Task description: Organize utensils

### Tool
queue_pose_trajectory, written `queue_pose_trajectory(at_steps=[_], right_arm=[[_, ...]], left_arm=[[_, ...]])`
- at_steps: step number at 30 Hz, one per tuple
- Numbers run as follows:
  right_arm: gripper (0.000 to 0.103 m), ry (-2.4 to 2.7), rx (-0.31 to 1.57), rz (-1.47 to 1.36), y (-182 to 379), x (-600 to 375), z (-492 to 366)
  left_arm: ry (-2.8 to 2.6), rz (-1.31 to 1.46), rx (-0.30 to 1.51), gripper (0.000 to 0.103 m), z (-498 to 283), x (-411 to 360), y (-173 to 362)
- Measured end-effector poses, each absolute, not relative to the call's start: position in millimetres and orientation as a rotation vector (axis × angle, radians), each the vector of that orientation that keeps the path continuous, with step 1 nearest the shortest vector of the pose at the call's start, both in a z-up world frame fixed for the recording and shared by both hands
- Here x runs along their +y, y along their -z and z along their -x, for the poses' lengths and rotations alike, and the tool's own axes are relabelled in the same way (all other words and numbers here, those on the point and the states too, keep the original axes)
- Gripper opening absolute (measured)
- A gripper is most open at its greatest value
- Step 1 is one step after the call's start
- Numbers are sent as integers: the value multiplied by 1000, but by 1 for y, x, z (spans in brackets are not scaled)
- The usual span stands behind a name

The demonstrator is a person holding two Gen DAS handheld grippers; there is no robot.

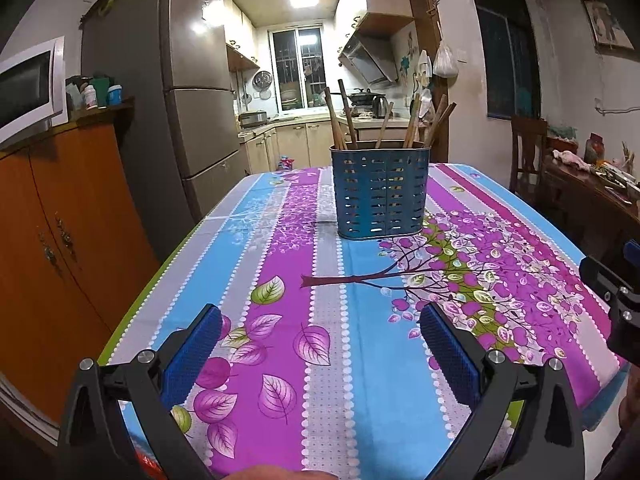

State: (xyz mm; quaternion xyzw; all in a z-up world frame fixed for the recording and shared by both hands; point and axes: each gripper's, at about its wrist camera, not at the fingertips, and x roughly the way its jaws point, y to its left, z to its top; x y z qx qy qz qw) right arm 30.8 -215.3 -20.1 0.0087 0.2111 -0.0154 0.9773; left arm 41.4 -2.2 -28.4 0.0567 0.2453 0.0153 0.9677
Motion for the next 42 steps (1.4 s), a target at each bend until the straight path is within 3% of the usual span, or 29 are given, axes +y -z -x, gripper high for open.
queue_pose_trajectory(at_steps=[10,20,28,42], right_arm=[[98,50,358,52,10,-203,-25],[98,146,60,183,-36,-180,6],[98,133,54,141,-48,-184,5],[98,100,82,101,-51,-178,9]], left_arm=[[-3,-104,474,99,-37,-5,24],[-58,-27,174,99,-8,7,-25],[-101,-67,55,99,13,3,-39],[-98,-96,73,99,14,4,-38]])
